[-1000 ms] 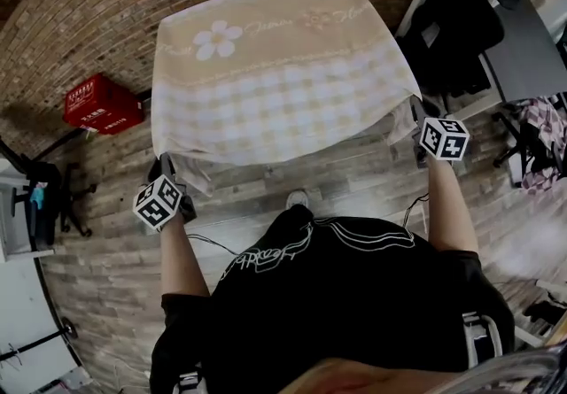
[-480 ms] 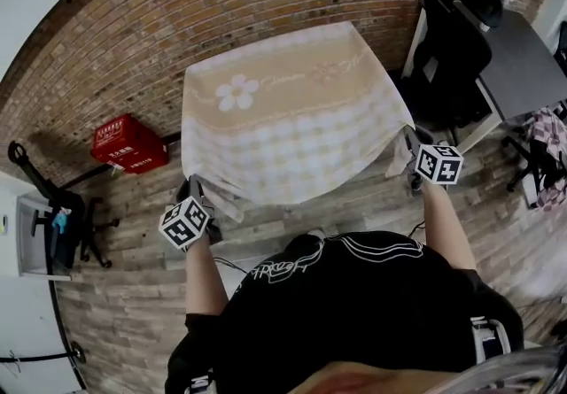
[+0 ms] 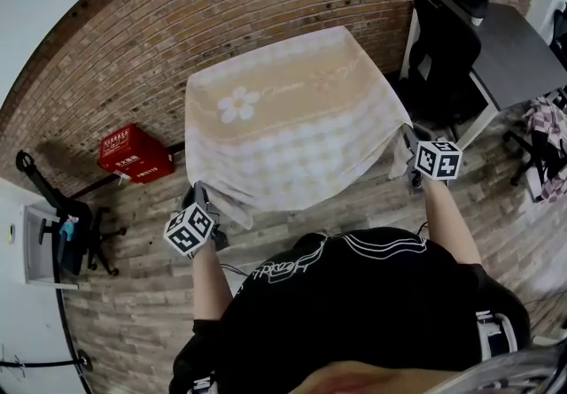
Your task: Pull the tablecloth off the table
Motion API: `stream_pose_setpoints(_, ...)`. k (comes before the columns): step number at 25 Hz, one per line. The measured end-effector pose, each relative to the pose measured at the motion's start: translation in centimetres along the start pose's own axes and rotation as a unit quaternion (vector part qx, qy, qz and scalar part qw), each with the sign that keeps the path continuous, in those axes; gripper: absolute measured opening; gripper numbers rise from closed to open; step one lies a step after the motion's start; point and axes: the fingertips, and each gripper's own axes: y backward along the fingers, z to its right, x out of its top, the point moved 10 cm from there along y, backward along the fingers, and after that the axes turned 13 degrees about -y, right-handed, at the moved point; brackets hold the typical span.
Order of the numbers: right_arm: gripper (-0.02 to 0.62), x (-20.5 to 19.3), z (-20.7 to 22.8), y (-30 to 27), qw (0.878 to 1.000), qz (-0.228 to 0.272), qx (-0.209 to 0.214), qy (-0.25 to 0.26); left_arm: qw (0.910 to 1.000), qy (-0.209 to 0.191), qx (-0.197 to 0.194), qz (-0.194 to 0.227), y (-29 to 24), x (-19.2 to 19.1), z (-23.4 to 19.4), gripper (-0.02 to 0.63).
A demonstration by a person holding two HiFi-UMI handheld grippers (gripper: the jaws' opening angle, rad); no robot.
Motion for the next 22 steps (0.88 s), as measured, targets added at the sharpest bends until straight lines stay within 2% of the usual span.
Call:
stream_pose_setpoints(4,-0.003,-0.4,-0.2,1.0,1.0,0.0,0.005,0.003,1.0,0.002,0.0,0.003,1.6,-0.4,0.6,0.006)
stream_pose_setpoints(11,-0.003,-0.9,-0.2,2.9,1.0,-0.011,0.011,-0.002,0.9999,0.006,0.005,-0.015,4.4,-1.2,1.6,0.006)
stream_pose_setpoints(19,-0.003,-1.5,-0.6,3.5,1.0,-0.014,0.012,-0.016,0.9997,0.006,0.002,-0.022,5.4,-1.9,2.0,0.006)
stream_pose_setpoints(22,-0.003,-1.7,-1.1,3.6,1.0,-0.013,0.006,-0.018,0.9996,0.017,-0.003,-0.021,5.7,-2.1,1.9,0.006)
